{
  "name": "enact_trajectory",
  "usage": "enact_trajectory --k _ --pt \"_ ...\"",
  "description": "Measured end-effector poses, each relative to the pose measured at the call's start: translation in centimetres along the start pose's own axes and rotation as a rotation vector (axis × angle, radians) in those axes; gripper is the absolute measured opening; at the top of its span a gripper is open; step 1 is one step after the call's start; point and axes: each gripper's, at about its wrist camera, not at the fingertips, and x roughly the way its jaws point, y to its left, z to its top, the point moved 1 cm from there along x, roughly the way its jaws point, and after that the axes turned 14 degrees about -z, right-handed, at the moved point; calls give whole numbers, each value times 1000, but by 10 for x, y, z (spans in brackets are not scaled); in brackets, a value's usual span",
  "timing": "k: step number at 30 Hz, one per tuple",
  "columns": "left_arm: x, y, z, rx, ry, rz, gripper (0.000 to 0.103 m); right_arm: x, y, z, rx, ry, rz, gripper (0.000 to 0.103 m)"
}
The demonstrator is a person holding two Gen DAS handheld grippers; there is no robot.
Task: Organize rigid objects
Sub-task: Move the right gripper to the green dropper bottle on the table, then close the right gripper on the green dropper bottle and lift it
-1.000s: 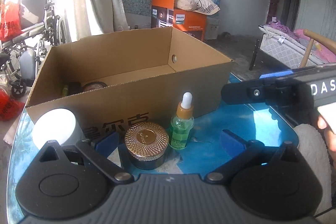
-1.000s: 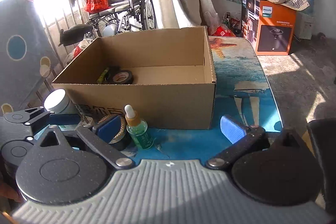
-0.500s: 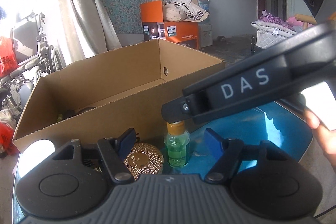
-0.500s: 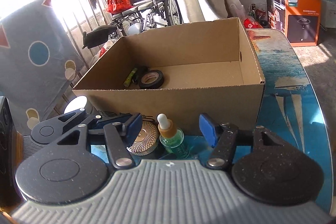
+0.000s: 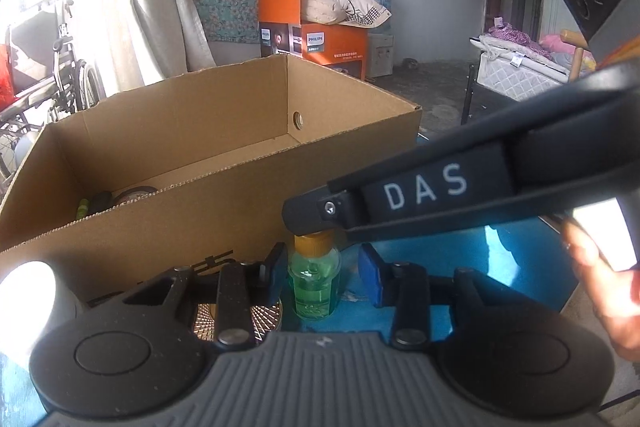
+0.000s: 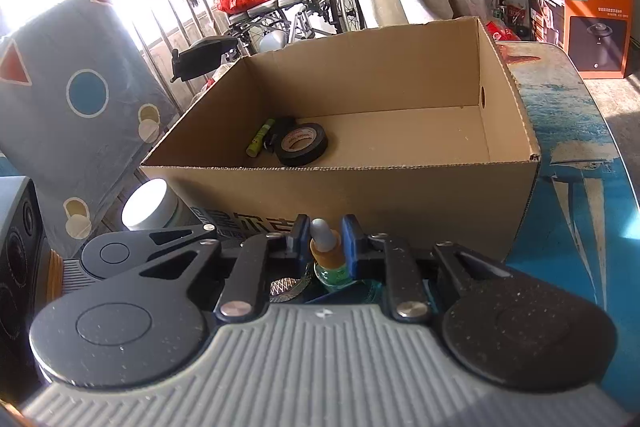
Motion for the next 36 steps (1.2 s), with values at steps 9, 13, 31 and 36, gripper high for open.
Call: enact_trajectory --k 9,13,31,36 --pt "2 -11 -2 -28 -1 -95 40 -19 -21 -10 12 9 -38 16" --pt "3 -20 -6 -17 9 -121 40 -29 -33 -17 34 14 -53 16" --pt "37 -27 -16 79 65 -82 43 -20 -34 -21 -20 71 -61 31" --pt "42 -24 -18 65 59 -96 43 -13 -34 -20 -24 88 -61 31"
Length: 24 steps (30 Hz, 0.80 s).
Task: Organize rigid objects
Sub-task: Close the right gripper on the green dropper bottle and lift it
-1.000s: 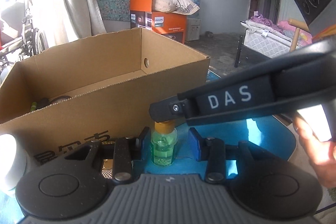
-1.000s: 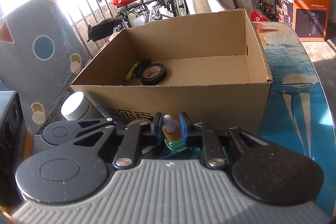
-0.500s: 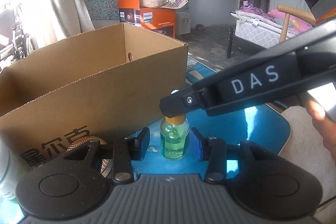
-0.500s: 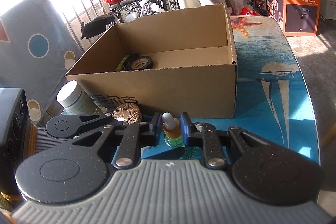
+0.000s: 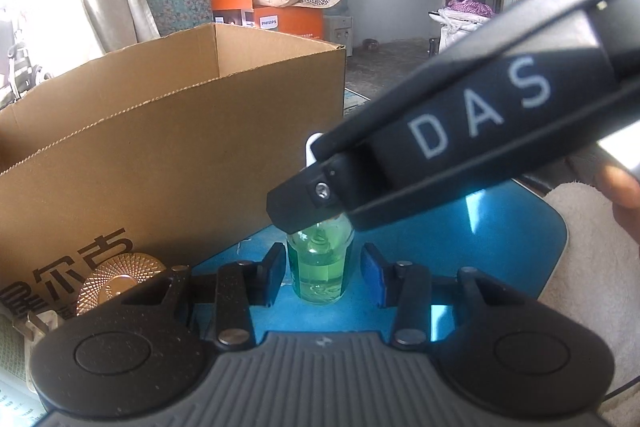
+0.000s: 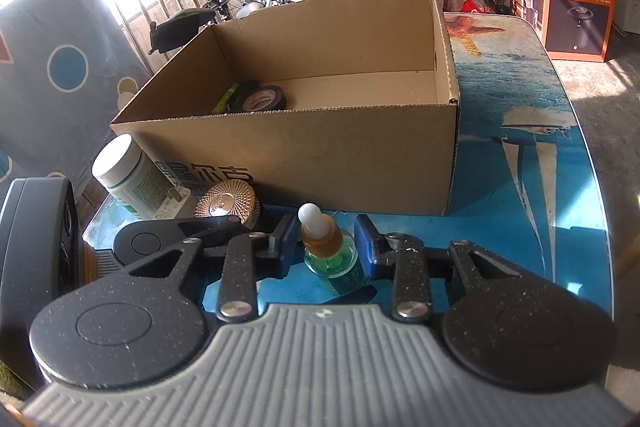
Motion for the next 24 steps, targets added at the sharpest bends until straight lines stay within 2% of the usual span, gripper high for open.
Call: enact_trajectory --k 2,6,12,17,24 --pt "3 3 2 -5 -2 -5 42 2 0 0 -2 7 0 30" --pt "5 6 2 -6 -5 2 33 4 -1 -1 -1 10 -1 29" --pt "3 5 2 7 -17 4 33 3 -2 -1 -6 -6 -14 27" --pt "-1 1 3 17 -20 1 33 -4 -1 -2 -12 -24 -29 19" --pt "-17 -8 5 31 -44 29 33 -25 2 -2 -13 -64 -17 19"
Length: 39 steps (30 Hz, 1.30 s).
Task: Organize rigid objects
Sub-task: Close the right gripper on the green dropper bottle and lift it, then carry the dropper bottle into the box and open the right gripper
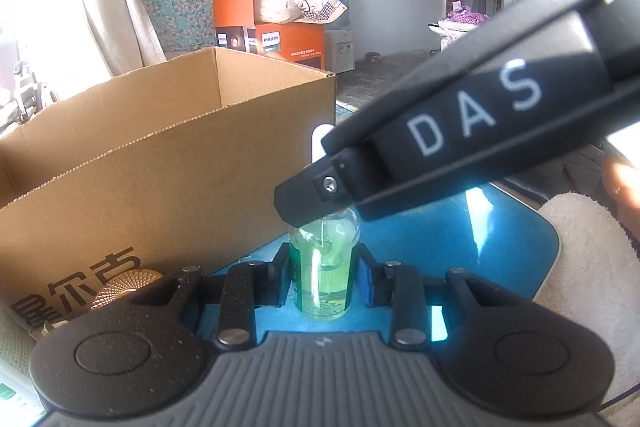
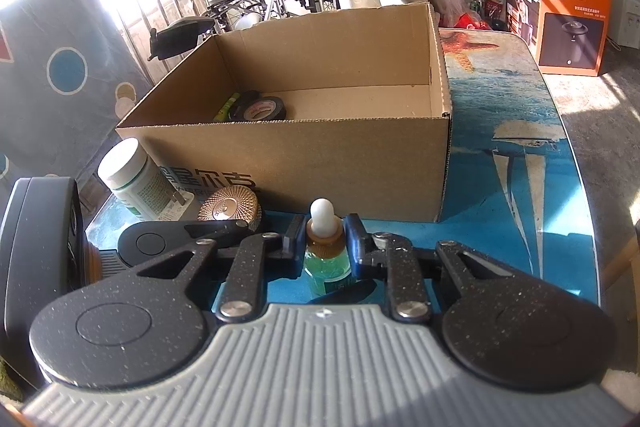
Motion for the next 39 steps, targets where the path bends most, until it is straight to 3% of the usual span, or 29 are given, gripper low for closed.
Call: enact_trajectory --k 8,15,21,26,32,37,39 --pt "-50 4 41 32 -96 86 33 -47 21 37 -69 -132 56 19" --pt "-70 40 100 12 -137 160 33 -53 35 107 -146 -182 155 19" --pt "-36 103 129 -185 -80 108 33 6 32 174 -126 -53 206 19" --pt "-3 157 136 -314 -6 128 33 68 33 208 -122 53 213 19" --pt "24 206 134 -435 50 155 35 135 42 228 -125 129 231 19" --pt "36 224 130 -484 87 162 52 179 48 231 -141 157 230 19" --pt "41 229 128 -493 99 164 52 190 50 230 -150 167 227 19"
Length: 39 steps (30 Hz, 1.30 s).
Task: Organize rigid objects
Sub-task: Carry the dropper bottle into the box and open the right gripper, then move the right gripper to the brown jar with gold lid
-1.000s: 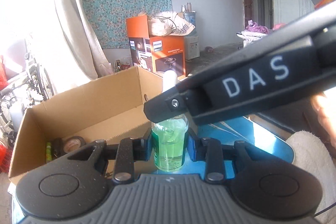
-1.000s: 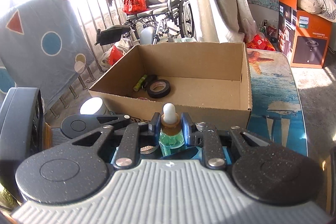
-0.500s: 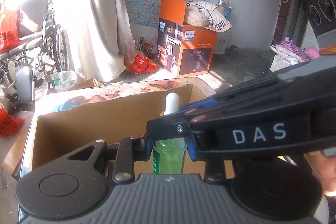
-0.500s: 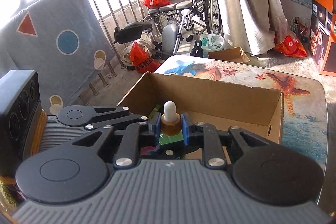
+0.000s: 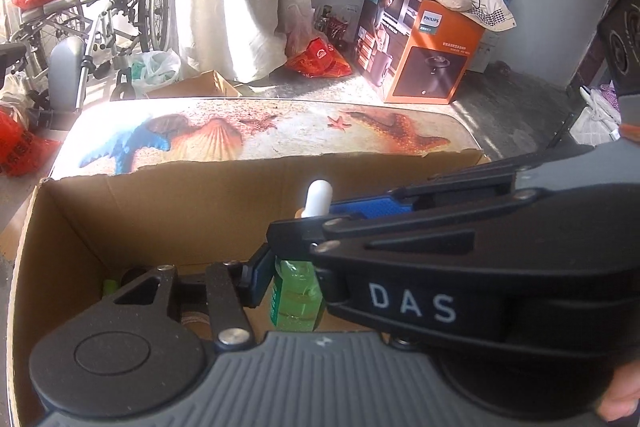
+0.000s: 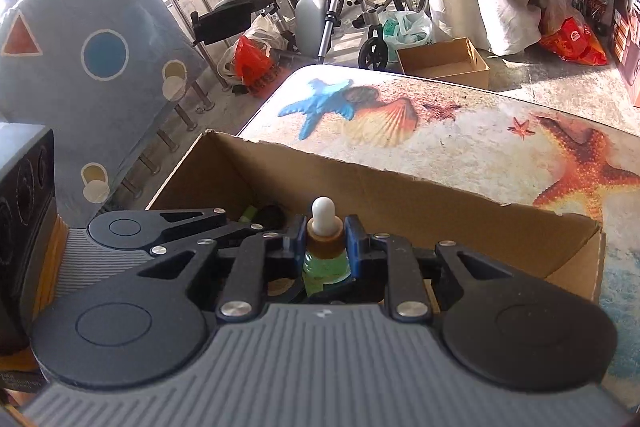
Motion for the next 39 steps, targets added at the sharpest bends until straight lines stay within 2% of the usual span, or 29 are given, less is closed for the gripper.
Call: enact_trajectory --k 5,7,13,17,23,26,30,34,39 --pt "9 7 -2 -25 35 11 54 27 0 0 -13 30 -13 19" --pt "9 6 -2 -25 40 9 59 31 0 0 -11 33 -13 20" --pt "4 -1 -4 3 36 24 64 30 0 -1 -19 28 -38 24" --pt "-11 -11 -6 26 8 25 69 14 -3 -1 4 14 -33 42" --pt "-54 -33 -19 85 -53 12 73 -55 -3 -11 33 -78 -23 44" --pt "-84 -44 -33 101 -97 -4 80 -105 -3 -28 51 -144 -7 44" --pt "-125 -58 -60 133 -144 -28 86 -174 -5 -64 101 -230 30 45" --pt "-155 -73 -93 178 -145 -62 89 -223 -11 -109 168 -279 72 45" --pt "-172 -86 -138 209 -127 -122 90 -243 -8 -173 251 -276 104 45"
